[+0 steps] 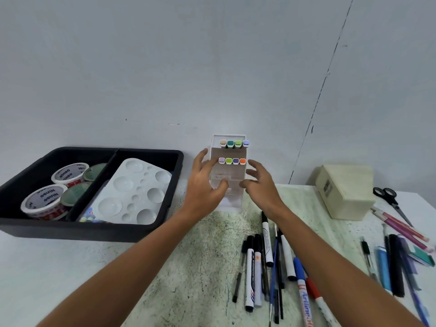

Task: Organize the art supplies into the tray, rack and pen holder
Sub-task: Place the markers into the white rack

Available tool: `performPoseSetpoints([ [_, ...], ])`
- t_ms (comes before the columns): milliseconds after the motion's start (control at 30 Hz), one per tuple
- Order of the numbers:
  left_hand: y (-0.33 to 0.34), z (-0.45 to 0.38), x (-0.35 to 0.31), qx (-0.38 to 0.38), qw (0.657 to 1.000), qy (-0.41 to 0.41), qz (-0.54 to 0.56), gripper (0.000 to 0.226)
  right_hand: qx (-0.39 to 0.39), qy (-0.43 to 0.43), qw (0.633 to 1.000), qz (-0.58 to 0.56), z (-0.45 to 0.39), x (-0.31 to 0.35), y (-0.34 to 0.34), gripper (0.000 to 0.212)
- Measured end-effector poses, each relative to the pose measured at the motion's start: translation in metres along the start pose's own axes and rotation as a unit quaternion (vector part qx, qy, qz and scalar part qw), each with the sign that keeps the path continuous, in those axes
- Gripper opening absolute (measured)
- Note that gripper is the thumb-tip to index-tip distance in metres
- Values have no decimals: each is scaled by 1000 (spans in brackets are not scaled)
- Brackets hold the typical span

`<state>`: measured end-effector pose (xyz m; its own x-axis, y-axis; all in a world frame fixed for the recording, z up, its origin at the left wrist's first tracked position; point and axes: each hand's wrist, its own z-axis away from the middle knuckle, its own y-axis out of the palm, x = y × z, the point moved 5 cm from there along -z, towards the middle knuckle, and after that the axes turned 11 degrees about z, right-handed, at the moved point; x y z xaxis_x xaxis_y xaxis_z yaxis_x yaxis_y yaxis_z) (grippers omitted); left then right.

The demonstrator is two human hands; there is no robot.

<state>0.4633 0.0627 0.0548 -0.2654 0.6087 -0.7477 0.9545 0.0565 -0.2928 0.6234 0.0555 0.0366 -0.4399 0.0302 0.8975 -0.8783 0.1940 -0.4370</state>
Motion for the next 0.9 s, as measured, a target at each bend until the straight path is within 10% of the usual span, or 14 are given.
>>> performPoseSetpoints([
  [600,-15,9,10,26,997,-39,55,65,-14,-55,998,27,-6,-2,27,50],
  [767,-10,56,17,-71,996,-61,11,63,-26,-57,992,110,27,-14,12,47],
  [900,37,86,2,49,997,2,-58,42,-42,-67,968,239,64,-45,-23,45],
])
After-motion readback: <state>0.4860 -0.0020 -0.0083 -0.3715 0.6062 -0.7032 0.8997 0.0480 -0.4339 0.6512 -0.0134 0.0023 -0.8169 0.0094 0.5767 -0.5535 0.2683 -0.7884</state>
